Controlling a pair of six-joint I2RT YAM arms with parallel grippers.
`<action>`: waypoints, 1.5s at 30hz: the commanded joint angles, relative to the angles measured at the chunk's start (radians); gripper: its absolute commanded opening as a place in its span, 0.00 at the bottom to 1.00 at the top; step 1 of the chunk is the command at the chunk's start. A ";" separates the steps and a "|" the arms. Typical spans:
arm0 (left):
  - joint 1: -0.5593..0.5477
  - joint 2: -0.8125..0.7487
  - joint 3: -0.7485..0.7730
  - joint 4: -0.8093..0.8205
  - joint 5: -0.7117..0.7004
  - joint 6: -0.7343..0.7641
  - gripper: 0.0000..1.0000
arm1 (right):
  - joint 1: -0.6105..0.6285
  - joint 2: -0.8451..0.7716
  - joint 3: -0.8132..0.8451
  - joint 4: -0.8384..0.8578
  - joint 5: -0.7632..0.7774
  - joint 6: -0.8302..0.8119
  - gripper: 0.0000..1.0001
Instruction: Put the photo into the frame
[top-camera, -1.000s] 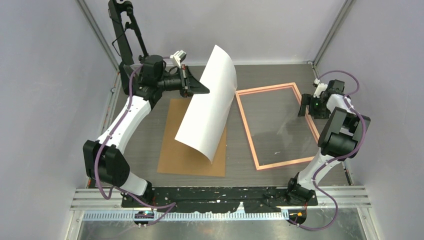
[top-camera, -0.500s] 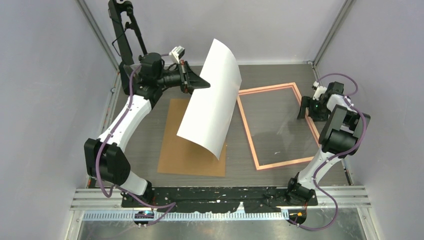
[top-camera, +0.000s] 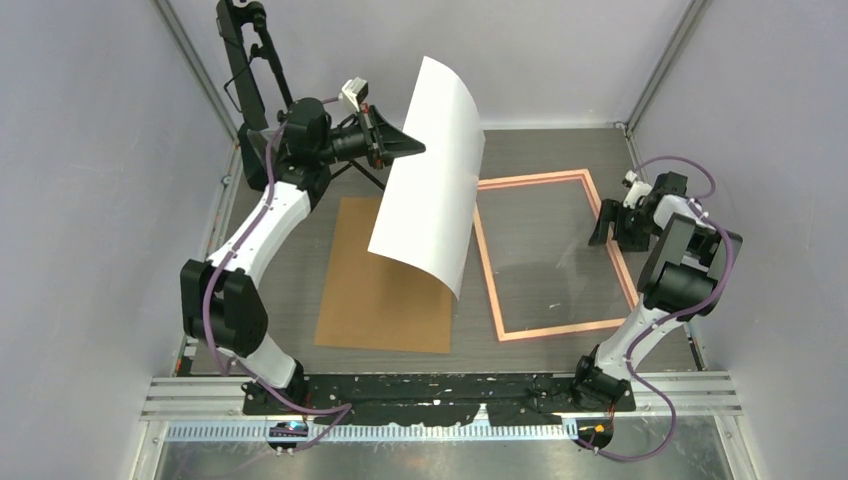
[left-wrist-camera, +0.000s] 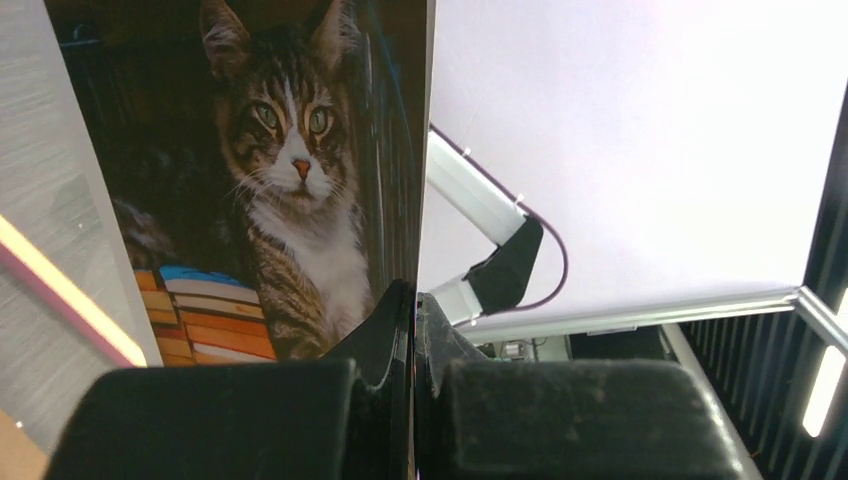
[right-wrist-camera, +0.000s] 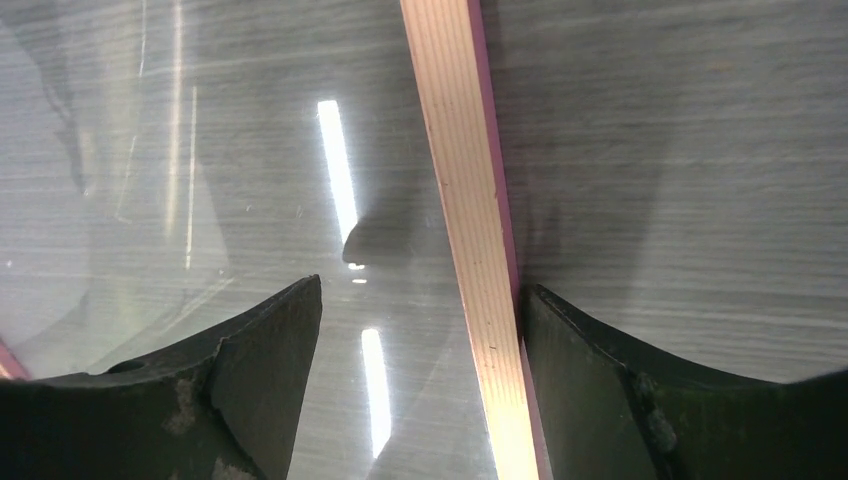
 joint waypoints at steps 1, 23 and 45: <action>0.000 0.028 0.045 0.133 -0.039 -0.075 0.00 | 0.002 -0.074 -0.071 -0.048 -0.051 0.076 0.79; -0.103 0.169 -0.047 0.556 -0.215 -0.436 0.00 | 0.073 -0.196 -0.227 0.052 -0.198 0.322 0.84; -0.241 0.350 -0.208 0.644 -0.314 -0.456 0.00 | -0.083 -0.216 -0.174 0.034 -0.230 0.295 0.85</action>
